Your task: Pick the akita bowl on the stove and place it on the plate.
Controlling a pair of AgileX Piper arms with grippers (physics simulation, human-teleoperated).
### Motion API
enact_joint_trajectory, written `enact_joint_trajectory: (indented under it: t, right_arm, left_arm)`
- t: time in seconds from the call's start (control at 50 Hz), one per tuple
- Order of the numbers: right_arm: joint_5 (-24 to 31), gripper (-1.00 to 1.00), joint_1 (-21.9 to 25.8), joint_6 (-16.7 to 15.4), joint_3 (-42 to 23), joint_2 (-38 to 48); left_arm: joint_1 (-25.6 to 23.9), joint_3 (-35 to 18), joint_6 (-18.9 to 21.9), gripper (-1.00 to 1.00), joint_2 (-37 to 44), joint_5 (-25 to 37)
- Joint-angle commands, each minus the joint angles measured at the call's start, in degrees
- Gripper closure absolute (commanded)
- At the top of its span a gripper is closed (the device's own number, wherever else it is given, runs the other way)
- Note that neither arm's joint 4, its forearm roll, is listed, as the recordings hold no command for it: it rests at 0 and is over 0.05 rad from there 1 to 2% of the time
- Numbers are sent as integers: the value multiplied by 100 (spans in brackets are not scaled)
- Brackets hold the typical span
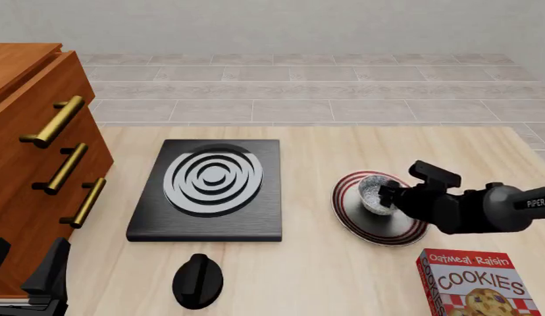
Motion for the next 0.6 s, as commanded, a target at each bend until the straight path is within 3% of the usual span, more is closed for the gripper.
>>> enact_joint_trajectory:
  t: [0.02,0.06,0.1,0.12,0.14,0.6]
  right_arm:
    - [-42,-100,135,-36,117,-295]
    - [35,-100,178,-195,119,-474]
    - [71,-100,267,-89,160,-639]
    - [132,-100,221,-255,123,-696]
    - [134,-100,280,-123,162,-775]
    - [642,-100,188,-373,327,-1747]
  left_arm:
    - [0,0,0,-100,0,0]
    - [0,0,0,-100,0,0]
    - [0,0,0,-100,0,0]
    - [0,0,0,-100,0,0]
    - [0,0,0,-100,0,0]
    - [0,0,0,-100,0,0]
